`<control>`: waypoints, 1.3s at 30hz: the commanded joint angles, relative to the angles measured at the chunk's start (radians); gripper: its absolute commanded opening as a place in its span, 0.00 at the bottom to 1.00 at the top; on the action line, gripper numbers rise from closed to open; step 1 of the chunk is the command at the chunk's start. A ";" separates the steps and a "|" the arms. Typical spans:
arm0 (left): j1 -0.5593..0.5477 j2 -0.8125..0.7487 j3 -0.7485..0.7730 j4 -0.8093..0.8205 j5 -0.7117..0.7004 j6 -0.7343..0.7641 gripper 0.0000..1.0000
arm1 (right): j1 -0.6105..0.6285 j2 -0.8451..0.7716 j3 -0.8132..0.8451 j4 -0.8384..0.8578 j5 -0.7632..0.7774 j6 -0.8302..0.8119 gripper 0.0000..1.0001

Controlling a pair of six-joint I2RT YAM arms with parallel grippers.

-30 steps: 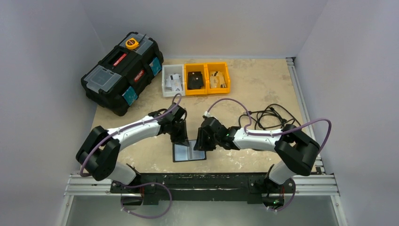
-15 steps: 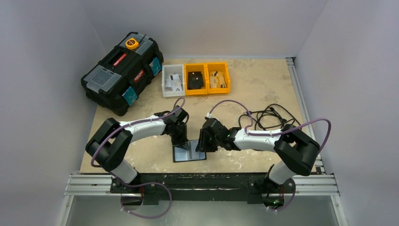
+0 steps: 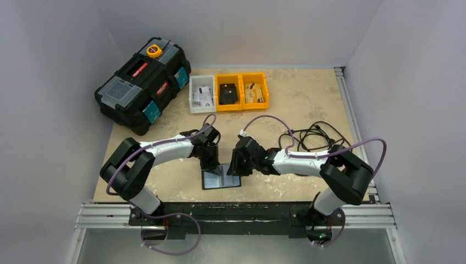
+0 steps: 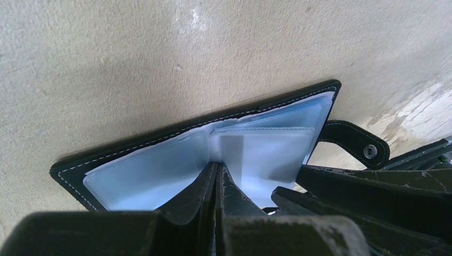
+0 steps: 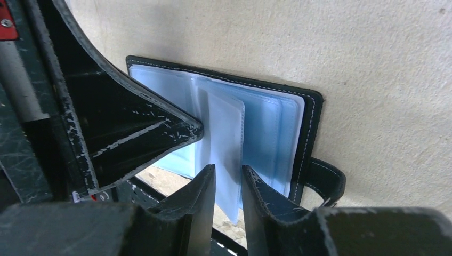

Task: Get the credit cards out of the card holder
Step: Remove the credit card from the card holder.

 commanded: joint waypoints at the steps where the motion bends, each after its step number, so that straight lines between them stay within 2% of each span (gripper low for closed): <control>1: -0.007 0.022 -0.030 0.041 -0.024 0.003 0.00 | 0.002 0.001 0.047 0.032 0.006 -0.004 0.24; 8: -0.007 -0.039 -0.015 0.013 -0.018 0.006 0.00 | 0.002 0.005 0.076 0.032 -0.011 -0.008 0.23; 14: -0.002 -0.186 0.029 -0.115 -0.105 0.003 0.13 | 0.007 0.011 0.115 0.018 -0.019 -0.014 0.24; 18: 0.035 -0.282 0.023 -0.195 -0.167 0.007 0.17 | 0.021 0.034 0.157 0.006 -0.022 -0.018 0.24; 26: 0.140 -0.430 -0.026 -0.271 -0.169 0.053 0.19 | 0.078 0.145 0.280 -0.001 -0.045 -0.027 0.26; 33: 0.149 -0.438 -0.043 -0.259 -0.125 0.072 0.21 | 0.089 0.161 0.305 -0.011 -0.056 -0.024 0.34; 39: 0.146 -0.368 -0.057 -0.168 -0.033 0.080 0.18 | 0.056 0.119 0.201 0.036 -0.070 -0.002 0.35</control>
